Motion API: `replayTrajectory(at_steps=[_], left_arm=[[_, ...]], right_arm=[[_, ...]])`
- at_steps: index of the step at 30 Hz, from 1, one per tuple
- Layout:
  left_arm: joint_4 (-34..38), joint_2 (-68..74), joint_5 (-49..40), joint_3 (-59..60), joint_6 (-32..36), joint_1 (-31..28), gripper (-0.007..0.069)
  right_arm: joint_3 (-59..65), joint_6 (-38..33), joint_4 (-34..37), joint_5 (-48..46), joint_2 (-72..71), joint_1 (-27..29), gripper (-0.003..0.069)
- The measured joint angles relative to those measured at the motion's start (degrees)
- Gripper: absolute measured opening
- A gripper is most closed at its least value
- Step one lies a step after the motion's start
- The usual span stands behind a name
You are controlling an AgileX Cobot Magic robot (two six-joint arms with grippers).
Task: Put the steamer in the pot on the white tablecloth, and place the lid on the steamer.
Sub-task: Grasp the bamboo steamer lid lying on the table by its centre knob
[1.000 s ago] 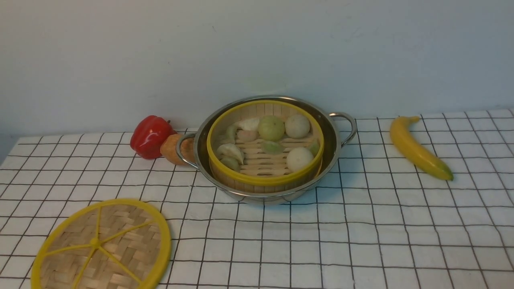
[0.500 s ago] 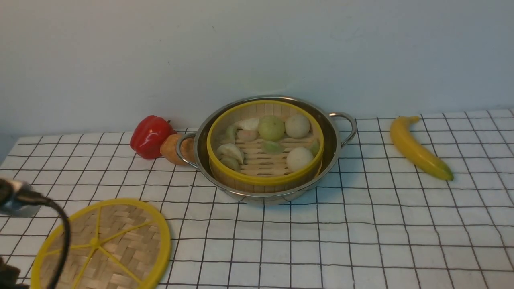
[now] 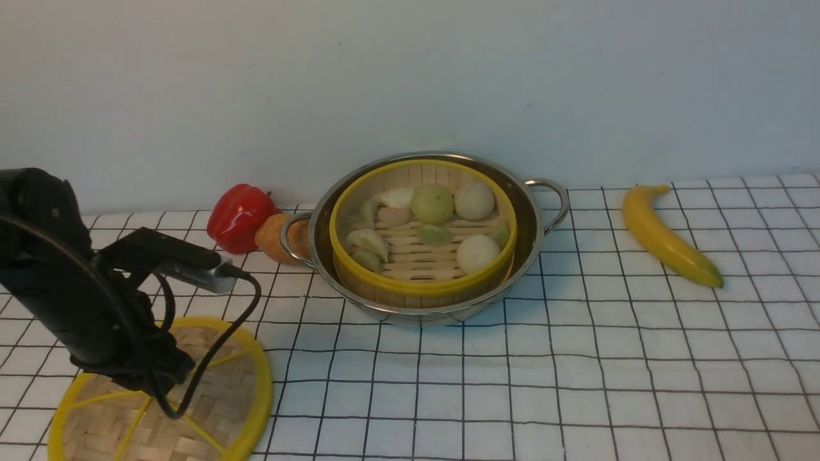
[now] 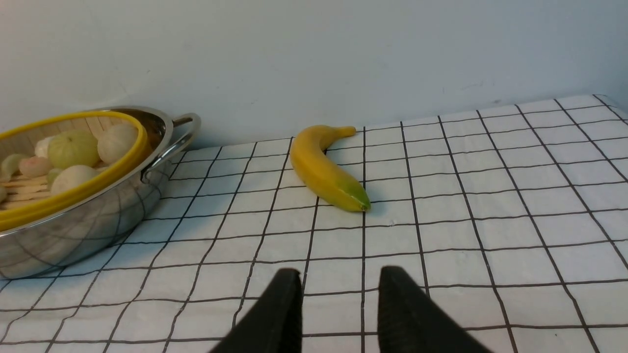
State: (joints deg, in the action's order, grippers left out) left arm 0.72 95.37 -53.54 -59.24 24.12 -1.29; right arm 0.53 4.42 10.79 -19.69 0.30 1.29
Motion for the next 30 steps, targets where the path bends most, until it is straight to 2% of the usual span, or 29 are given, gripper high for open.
replayTrajectory(at_steps=[4, 8, 11, 26, 29, 30], left_arm=[[0.0, 1.75, 1.55, -0.84, -0.46, -0.06, 0.0243], [-3.28, 1.83, 1.66, -1.0, -5.67, -0.84, 0.0243], [-4.85, 1.83, 2.09, -1.0, -7.21, -1.21, 0.0243], [-2.82, 6.46, 4.65, -1.0, -7.34, -1.28, 0.0242], [-3.22, 6.46, 4.39, -1.0, -8.41, -1.28, 0.0223], [-4.29, 6.48, 3.99, -1.0, -9.84, -1.28, 0.0183]], right_arm=[[0.0, 0.0, 0.0, 0.0, 0.0, 0.0, 0.024], [0.0, 0.0, 0.0, 0.0, 0.0, 0.0, 0.024], [0.0, 0.0, 0.0, 0.0, 0.0, 0.0, 0.024], [0.0, 0.0, 0.0, 0.0, 0.0, 0.0, 0.024], [0.0, 0.0, 0.0, 0.0, 0.0, 0.0, 0.024], [0.0, 0.0, 0.0, 0.0, 0.0, 0.0, 0.024]])
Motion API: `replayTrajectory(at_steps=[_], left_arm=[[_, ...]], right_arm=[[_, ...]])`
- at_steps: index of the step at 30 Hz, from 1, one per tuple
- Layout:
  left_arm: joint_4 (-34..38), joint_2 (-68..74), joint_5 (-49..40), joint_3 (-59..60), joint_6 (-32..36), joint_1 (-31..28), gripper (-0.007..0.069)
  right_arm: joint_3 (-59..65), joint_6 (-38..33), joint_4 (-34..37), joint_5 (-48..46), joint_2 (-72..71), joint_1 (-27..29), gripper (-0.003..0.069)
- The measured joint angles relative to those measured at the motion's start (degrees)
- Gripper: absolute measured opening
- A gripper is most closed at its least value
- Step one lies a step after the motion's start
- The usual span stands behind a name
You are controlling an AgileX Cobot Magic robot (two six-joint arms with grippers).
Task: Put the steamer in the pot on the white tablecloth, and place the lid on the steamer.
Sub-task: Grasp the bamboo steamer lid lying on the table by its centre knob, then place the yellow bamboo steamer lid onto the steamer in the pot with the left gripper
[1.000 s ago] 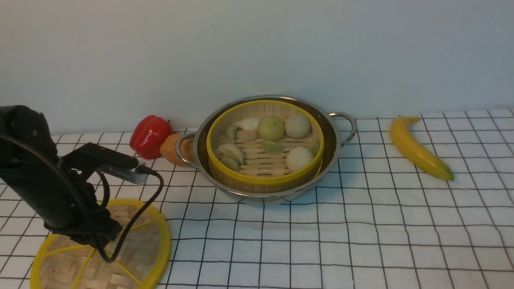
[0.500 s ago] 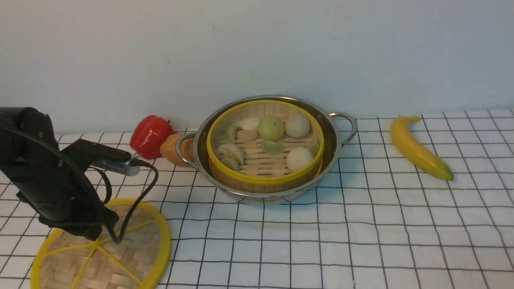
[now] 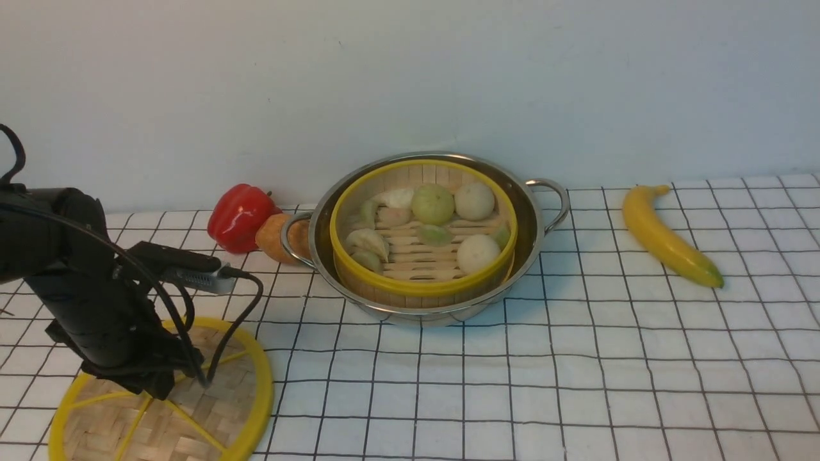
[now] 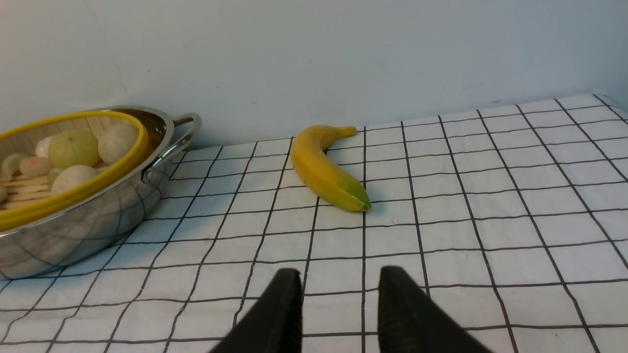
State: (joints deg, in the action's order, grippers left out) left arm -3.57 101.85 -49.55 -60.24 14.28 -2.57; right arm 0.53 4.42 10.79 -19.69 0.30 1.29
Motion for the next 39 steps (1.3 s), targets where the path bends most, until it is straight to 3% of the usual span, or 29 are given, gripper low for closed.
replayTrajectory(at_steps=[2, 7, 11, 16, 19, 21, 22, 33, 39], left_arm=[[-1.76, 0.0, -0.6, 0.0, -2.37, 0.0, 0.012], [-3.37, 0.0, -2.92, -0.14, -4.91, 0.0, 0.0116], [-2.59, -1.08, -7.16, -2.94, -3.17, 0.0, 0.0116], [3.06, -4.87, -12.39, -11.37, 4.57, 0.0, 0.0116], [11.68, -6.54, -15.06, -20.2, 13.93, 0.82, 0.0116], [13.58, -6.56, -16.01, -22.5, 16.78, 1.55, 0.0116], [15.02, -6.56, -16.64, -25.93, 21.35, 3.45, 0.0116], [7.38, 3.69, -9.06, -41.97, 45.29, 19.72, 0.0116], [3.94, 13.21, -7.58, -49.9, 48.23, 24.0, 0.0116]], right_arm=[[0.0, 0.0, 0.0, 0.0, 0.0, 0.0, 0.024], [0.0, 0.0, 0.0, 0.0, 0.0, 0.0, 0.024], [0.0, 0.0, 0.0, 0.0, 0.0, 0.0, 0.024], [0.0, 0.0, 0.0, 0.0, 0.0, 0.0, 0.024], [0.0, 0.0, 0.0, 0.0, 0.0, 0.0, 0.024], [0.0, 0.0, 0.0, 0.0, 0.0, 0.0, 0.024], [0.0, 0.0, 0.0, 0.0, 0.0, 0.0, 0.024], [0.0, 0.0, 0.0, 0.0, 0.0, 0.0, 0.024], [0.0, 0.0, 0.0, 0.0, 0.0, 0.0, 0.024]])
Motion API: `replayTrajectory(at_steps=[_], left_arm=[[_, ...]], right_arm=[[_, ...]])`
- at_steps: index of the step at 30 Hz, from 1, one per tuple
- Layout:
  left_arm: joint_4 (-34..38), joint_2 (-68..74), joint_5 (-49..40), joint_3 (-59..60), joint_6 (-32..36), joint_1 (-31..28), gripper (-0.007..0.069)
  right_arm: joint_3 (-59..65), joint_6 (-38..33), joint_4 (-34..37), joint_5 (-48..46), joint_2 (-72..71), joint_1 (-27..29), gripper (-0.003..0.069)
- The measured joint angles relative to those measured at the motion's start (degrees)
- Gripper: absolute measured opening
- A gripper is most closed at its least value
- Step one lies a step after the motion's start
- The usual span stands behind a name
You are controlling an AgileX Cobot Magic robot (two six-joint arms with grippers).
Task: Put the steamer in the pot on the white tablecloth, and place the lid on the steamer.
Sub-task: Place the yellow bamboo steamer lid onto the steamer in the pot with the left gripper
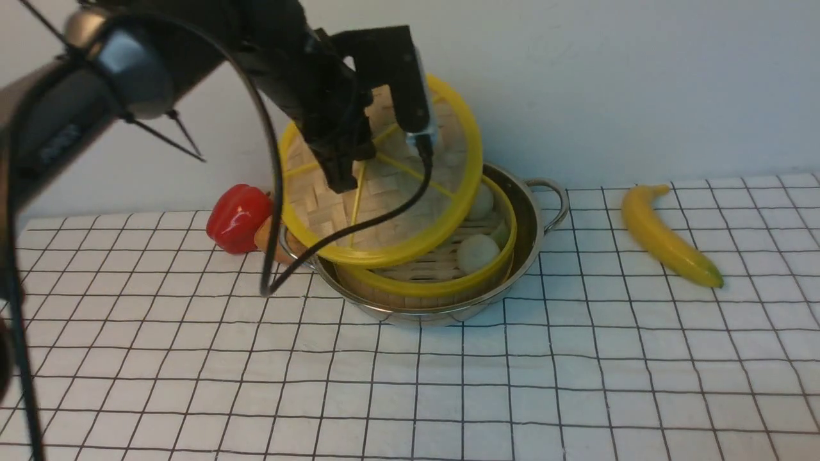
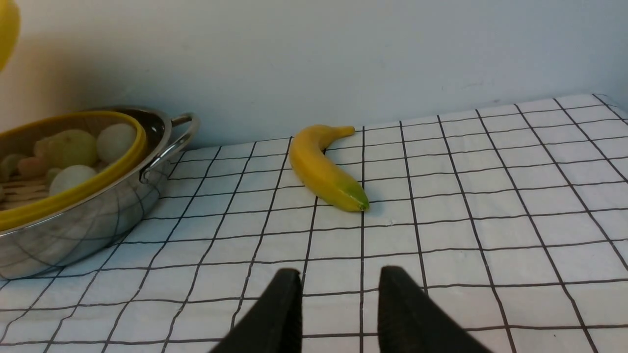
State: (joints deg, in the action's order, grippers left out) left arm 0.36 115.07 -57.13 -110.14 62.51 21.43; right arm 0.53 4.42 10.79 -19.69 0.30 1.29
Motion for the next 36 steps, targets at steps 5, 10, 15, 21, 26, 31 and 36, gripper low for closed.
replayTrajectory(at_steps=[5, 10, 15, 21, 26, 31, 36], left_arm=[[-1.4, 7.04, -0.42, -6.9, 0.97, 1.76, 0.0116], [-2.34, 10.95, -3.95, -10.08, 1.51, 2.58, 0.0116], [-3.96, 11.12, -5.38, -10.21, 1.1, 3.21, 0.0116], [-5.15, 11.12, -5.53, -10.27, 1.51, 3.84, 0.0116], [-4.6, 11.12, -3.68, -10.27, 4.31, 3.84, 0.0116], [-4.1, 11.12, -2.49, -10.28, 6.08, 3.84, 0.0116], [-3.97, 11.18, -2.71, -10.28, 6.08, 3.84, 0.0116]], right_arm=[[0.0, 0.0, 0.0, 0.0, 0.0, 0.0, 0.024], [0.0, 0.0, 0.0, 0.0, 0.0, 0.0, 0.024], [0.0, 0.0, 0.0, 0.0, 0.0, 0.0, 0.024], [0.0, 0.0, 0.0, 0.0, 0.0, 0.0, 0.024], [0.0, 0.0, 0.0, 0.0, 0.0, 0.0, 0.024], [0.0, 0.0, 0.0, 0.0, 0.0, 0.0, 0.024], [0.0, 0.0, 0.0, 0.0, 0.0, 0.0, 0.024]])
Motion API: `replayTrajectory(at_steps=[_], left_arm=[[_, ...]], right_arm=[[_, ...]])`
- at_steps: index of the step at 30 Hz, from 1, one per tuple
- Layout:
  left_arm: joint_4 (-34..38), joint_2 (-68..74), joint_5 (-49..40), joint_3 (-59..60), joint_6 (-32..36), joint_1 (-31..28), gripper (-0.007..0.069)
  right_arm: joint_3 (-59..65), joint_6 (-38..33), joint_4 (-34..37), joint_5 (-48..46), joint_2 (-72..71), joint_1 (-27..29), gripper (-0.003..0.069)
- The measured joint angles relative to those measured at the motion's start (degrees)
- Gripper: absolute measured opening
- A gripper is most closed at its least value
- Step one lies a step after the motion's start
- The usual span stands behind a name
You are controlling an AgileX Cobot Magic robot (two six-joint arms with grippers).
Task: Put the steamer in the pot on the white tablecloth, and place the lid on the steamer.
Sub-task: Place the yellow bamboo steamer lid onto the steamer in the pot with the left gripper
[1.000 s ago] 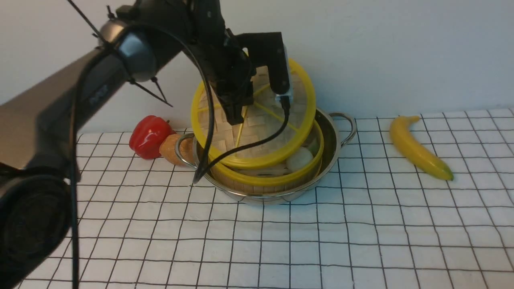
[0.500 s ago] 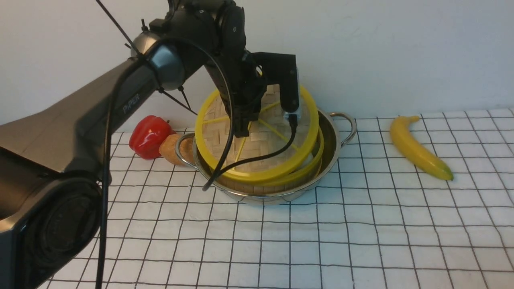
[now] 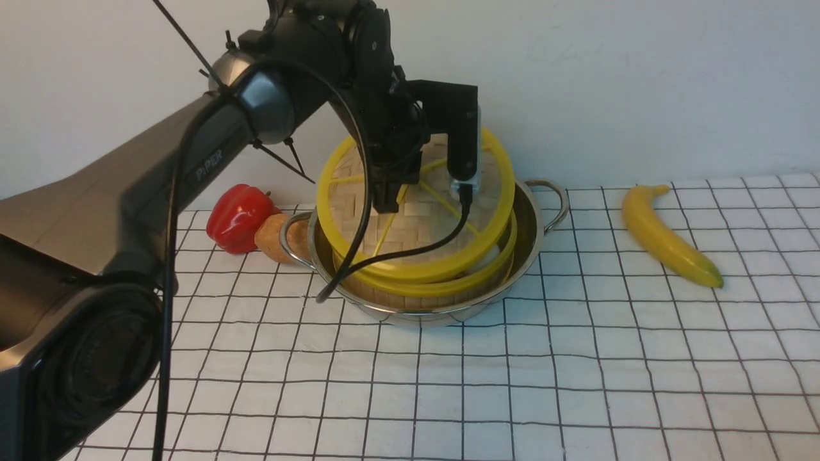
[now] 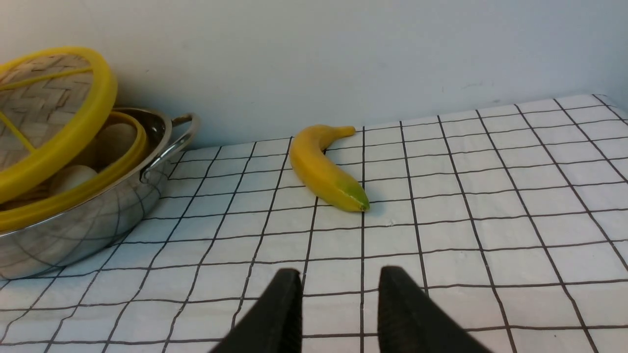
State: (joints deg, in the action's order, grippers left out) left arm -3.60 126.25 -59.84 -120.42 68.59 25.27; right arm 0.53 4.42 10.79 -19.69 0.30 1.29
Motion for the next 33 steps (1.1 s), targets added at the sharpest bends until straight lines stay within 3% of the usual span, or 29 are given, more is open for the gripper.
replayTrajectory(at_steps=[20, 33], left_arm=[[0.62, 2.81, 1.48, -0.05, 3.23, 0.0, 0.0116], [1.88, 3.19, 3.51, -0.05, 9.78, 0.0, 0.0116]], right_arm=[[0.0, 0.0, 0.0, 0.0, 0.0, 0.0, 0.0242], [0.0, 0.0, 0.0, 0.0, 0.0, 0.0, 0.0242]])
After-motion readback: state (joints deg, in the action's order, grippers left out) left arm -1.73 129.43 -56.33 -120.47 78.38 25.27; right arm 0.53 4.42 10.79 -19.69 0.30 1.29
